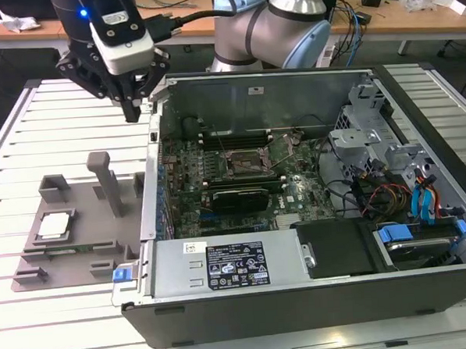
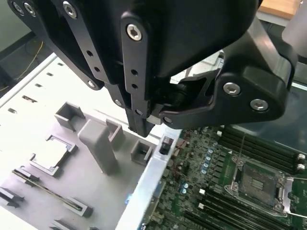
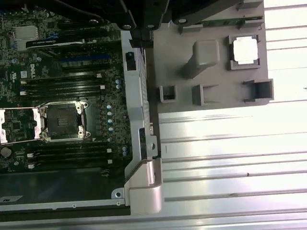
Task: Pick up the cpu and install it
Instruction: 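Reach for the cpu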
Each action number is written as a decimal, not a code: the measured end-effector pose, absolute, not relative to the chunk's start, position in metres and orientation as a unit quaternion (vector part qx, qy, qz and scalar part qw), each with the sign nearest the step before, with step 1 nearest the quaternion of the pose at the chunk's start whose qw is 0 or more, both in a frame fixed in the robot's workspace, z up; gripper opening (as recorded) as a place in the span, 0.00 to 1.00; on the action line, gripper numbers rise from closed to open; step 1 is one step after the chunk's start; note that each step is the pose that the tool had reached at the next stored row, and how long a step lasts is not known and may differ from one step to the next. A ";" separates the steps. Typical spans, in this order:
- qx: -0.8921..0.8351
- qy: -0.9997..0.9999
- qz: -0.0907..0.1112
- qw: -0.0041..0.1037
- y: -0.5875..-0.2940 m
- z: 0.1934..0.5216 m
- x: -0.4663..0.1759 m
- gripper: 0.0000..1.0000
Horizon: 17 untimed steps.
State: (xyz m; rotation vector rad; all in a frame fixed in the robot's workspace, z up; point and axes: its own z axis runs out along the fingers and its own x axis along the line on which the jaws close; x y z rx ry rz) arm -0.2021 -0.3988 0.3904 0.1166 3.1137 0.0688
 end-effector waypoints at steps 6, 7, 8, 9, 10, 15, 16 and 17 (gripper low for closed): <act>0.037 0.999 0.022 0.012 -0.399 0.390 -0.228 0.11; 0.037 0.999 0.022 0.012 -0.399 0.390 -0.230 0.11; 0.037 0.999 0.022 0.013 -0.399 0.390 -0.233 0.11; 0.037 0.999 0.022 0.012 -0.399 0.390 -0.235 0.11; 0.037 0.999 0.022 0.013 -0.399 0.390 -0.241 0.11; 0.037 0.999 0.022 0.013 -0.399 0.390 -0.264 0.11; 0.037 0.999 0.022 0.013 -0.399 0.390 -0.265 0.11; 0.037 0.999 0.022 0.012 -0.399 0.390 -0.268 0.11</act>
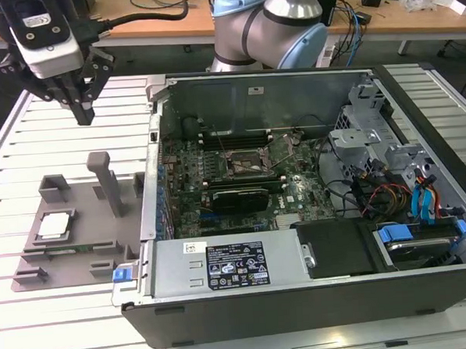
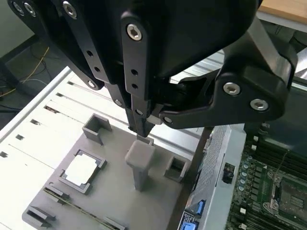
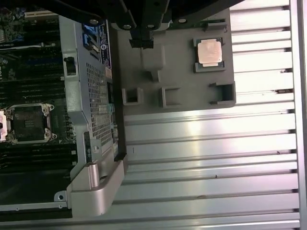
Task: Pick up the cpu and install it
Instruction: 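Reach for the cpu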
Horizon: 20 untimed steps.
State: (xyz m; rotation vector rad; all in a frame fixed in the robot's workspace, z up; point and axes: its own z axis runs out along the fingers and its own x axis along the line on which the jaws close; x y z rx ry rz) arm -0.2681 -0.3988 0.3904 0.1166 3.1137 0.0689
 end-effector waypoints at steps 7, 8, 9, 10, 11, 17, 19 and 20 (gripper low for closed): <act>0.037 0.999 0.022 0.013 -0.399 0.390 -0.290 0.11; 0.037 0.999 0.022 0.012 -0.399 0.390 -0.293 0.11; 0.037 0.999 0.022 0.012 -0.399 0.390 -0.296 0.11; 0.037 0.999 0.022 0.012 -0.399 0.390 -0.299 0.11; 0.037 0.999 0.022 0.012 -0.399 0.390 -0.302 0.11; 0.037 0.999 0.022 0.012 -0.399 0.390 -0.319 0.11; 0.037 0.999 0.022 0.012 -0.399 0.390 -0.324 0.11; 0.037 0.999 0.022 0.013 -0.399 0.390 -0.327 0.11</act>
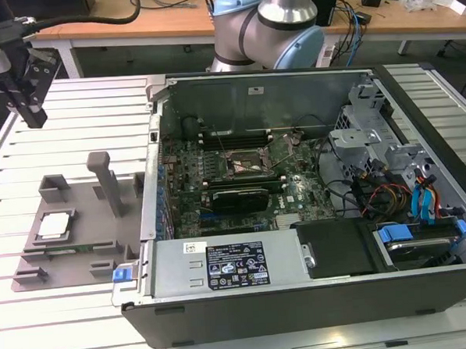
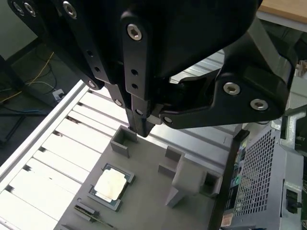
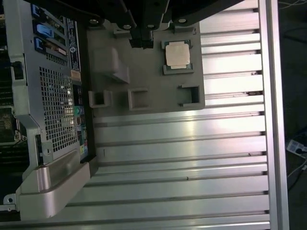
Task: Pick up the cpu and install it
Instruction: 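Reach for the cpu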
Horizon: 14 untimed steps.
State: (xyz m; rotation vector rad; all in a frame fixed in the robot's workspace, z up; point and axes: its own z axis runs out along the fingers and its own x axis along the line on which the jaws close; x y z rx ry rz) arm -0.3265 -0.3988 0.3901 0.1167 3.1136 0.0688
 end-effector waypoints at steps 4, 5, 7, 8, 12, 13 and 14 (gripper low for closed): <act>0.037 0.999 0.022 0.012 -0.399 0.390 -0.338 0.11; 0.037 0.999 0.022 0.012 -0.399 0.390 -0.340 0.11; 0.037 0.999 0.022 0.012 -0.399 0.390 -0.345 0.11; 0.037 0.999 0.022 0.013 -0.399 0.390 -0.347 0.11; 0.037 0.999 0.022 0.012 -0.399 0.390 -0.354 0.11; 0.037 0.999 0.022 0.012 -0.399 0.390 -0.356 0.11; 0.037 0.999 0.022 0.012 -0.399 0.390 -0.357 0.11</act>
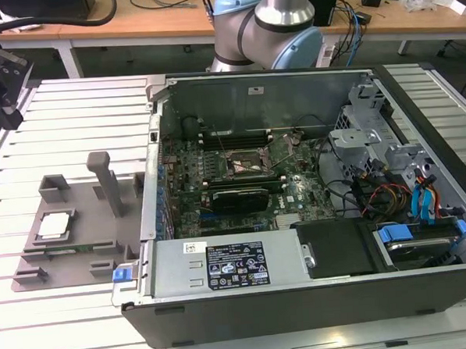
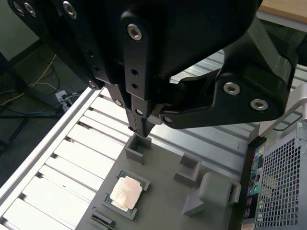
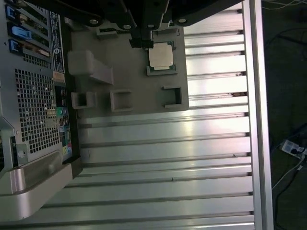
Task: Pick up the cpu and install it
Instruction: 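Reach for the cpu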
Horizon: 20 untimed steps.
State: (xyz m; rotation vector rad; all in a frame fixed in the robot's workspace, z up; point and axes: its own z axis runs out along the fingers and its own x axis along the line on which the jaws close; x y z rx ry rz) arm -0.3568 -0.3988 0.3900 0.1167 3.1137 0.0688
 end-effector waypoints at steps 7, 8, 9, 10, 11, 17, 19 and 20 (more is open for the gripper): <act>0.037 0.999 0.022 0.012 -0.399 0.390 -0.368 0.11; 0.037 0.999 0.022 0.012 -0.399 0.390 -0.368 0.11; 0.037 0.999 0.022 0.012 -0.399 0.390 -0.368 0.11; 0.037 0.999 0.022 0.012 -0.399 0.390 -0.368 0.11; 0.037 0.999 0.022 0.012 -0.399 0.390 -0.368 0.11; 0.037 0.999 0.022 0.012 -0.406 0.389 -0.368 0.11; 0.037 0.999 0.022 0.012 -0.411 0.389 -0.368 0.11; 0.037 0.999 0.022 0.012 -0.413 0.389 -0.368 0.11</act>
